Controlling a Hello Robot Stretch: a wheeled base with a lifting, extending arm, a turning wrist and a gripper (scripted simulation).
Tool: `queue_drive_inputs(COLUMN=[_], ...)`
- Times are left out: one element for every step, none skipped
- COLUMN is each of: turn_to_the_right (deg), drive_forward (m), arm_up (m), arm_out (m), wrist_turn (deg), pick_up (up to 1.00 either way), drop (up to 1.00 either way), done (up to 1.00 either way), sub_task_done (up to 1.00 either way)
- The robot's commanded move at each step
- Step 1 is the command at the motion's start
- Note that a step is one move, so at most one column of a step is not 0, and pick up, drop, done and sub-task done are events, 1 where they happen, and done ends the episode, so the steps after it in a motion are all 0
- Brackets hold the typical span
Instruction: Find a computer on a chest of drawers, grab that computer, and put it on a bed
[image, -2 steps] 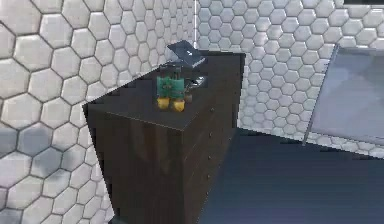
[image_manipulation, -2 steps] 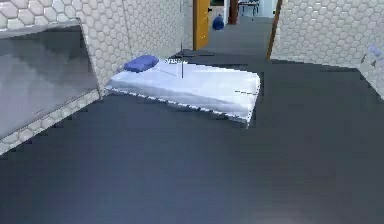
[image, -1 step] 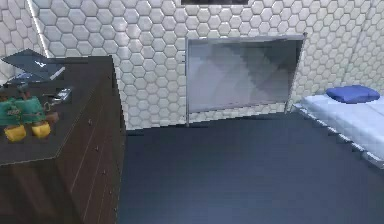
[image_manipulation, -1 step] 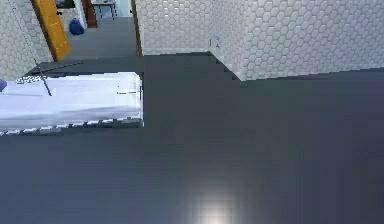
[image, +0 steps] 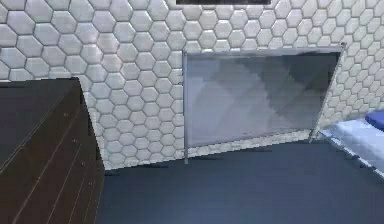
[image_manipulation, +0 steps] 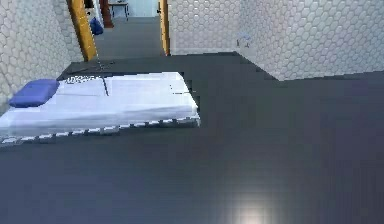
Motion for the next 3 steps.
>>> queue_drive_inputs(turn_to_the_right=[-45.0, -45.0, -45.0], drive_forward=[0.0, 0.0, 0.0], arm_up=[0.0, 0.0, 0.0], arm_out=[0.0, 0.0, 0.0], wrist_turn=[0.0, 0.0, 0.0], pick_up=[0.0, 0.0, 0.0], drop=[0.0, 0.0, 0.0], done=[0.0, 0.0, 0.0], sub_task_done=[0.0, 0.0, 0.0])
